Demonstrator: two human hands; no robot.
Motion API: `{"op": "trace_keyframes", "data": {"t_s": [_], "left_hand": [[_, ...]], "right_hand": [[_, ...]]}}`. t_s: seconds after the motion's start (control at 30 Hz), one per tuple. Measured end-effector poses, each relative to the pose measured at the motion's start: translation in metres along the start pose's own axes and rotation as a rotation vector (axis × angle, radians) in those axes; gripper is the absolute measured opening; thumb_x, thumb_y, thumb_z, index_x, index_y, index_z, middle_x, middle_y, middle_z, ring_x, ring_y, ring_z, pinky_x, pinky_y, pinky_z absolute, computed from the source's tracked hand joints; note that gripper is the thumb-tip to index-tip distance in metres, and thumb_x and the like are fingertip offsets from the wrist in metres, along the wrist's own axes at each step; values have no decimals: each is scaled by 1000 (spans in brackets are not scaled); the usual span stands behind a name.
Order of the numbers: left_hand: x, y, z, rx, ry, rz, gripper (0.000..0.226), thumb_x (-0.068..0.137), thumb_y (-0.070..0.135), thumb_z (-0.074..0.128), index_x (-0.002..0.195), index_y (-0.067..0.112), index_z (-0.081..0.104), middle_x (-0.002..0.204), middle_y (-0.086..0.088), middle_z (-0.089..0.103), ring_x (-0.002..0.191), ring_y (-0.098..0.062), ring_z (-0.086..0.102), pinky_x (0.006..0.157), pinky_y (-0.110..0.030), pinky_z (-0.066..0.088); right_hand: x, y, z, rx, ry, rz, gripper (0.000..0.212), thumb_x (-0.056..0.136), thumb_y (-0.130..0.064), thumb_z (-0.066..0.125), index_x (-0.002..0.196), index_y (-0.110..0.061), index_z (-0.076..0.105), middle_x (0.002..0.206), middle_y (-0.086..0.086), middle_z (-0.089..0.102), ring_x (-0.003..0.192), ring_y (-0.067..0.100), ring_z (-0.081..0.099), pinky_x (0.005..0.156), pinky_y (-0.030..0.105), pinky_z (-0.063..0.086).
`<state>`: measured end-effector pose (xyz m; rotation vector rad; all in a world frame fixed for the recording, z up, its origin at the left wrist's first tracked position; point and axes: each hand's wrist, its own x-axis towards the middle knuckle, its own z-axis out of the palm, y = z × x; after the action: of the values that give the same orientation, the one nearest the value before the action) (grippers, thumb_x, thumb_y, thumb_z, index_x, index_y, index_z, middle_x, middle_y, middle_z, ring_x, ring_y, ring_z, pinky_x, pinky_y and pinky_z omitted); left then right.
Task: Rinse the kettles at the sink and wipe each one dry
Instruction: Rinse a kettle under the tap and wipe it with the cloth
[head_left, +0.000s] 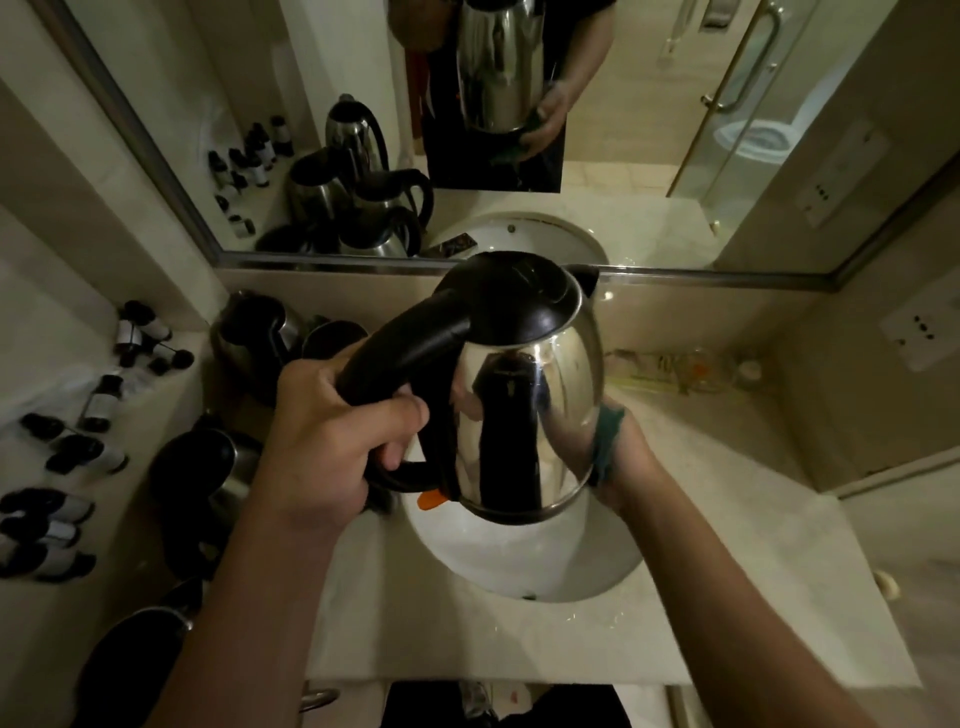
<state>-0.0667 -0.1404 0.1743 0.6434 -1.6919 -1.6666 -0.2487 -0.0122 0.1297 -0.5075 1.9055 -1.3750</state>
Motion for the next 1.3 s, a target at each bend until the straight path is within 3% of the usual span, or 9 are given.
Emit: {"op": "trace_keyframes", "data": {"t_s": [0.1,0.2,0.33,0.47,0.6,0.7,0.87,1.07,1.3], "left_hand": [[-8,5,10,129,5,3,24,76,-5,69,59,11,61,43,-7,48,42,-26,50,58,-29,49],[-17,13,25,245,-43,8,24,78,-8,72,76,15,67,48,-7,56,42,-21,56,48,-31,52],[-16,11,27,216,-19,-22,30,79,-9,70,73,21,67,48,-7,53,45,-26,55,54,-32,52],[-14,11,37,136,26,-58,40,78,-13,67,60,22,65,47,-12,50,43,-30,51,47,-36,50],[-13,11,40,136,30,-32,37,77,-13,67,56,17,61,44,-13,51,40,-27,51,46,-30,46],[-14,10,38,160,16,-48,35,78,-8,69,59,21,63,47,-14,52,43,-28,53,49,-32,48],[-17,7,42,155,14,-114,32,77,-4,68,58,20,61,47,-14,50,45,-27,52,54,-32,50],[-12,0,49,81,64,-149,37,75,-13,63,52,15,59,44,-12,48,42,-26,47,48,-31,43],[-12,10,53,168,27,-60,32,78,-9,67,59,17,61,45,-13,50,43,-28,51,51,-34,49]], "right_hand": [[-17,7,15,179,285,-8,21,107,-34,47,114,-24,65,107,6,69,94,17,65,65,17,52],[-23,-7,17,333,451,-148,32,101,-42,40,115,-37,69,121,4,69,115,26,63,88,34,52],[-23,-32,11,-81,476,-597,43,108,-27,32,146,-19,51,143,-1,54,132,11,52,108,33,45],[-36,-8,32,-595,488,-1009,49,104,-25,40,150,-7,47,157,15,43,156,34,21,124,56,24],[-25,51,31,-939,431,-1361,54,102,-25,49,153,-8,37,151,14,41,155,41,20,124,59,20],[-14,34,16,-740,424,-1338,51,100,-21,42,147,-3,38,148,18,43,149,43,29,123,59,25],[-6,-50,9,-335,440,-751,47,103,-24,36,145,-9,53,134,7,63,123,18,58,103,46,49],[-24,15,35,-775,463,-1211,53,103,-22,41,153,-3,41,159,24,39,151,47,28,121,62,26],[-16,67,25,-739,531,-1235,51,103,-24,41,149,-4,34,148,22,40,144,45,34,124,62,20]]}}
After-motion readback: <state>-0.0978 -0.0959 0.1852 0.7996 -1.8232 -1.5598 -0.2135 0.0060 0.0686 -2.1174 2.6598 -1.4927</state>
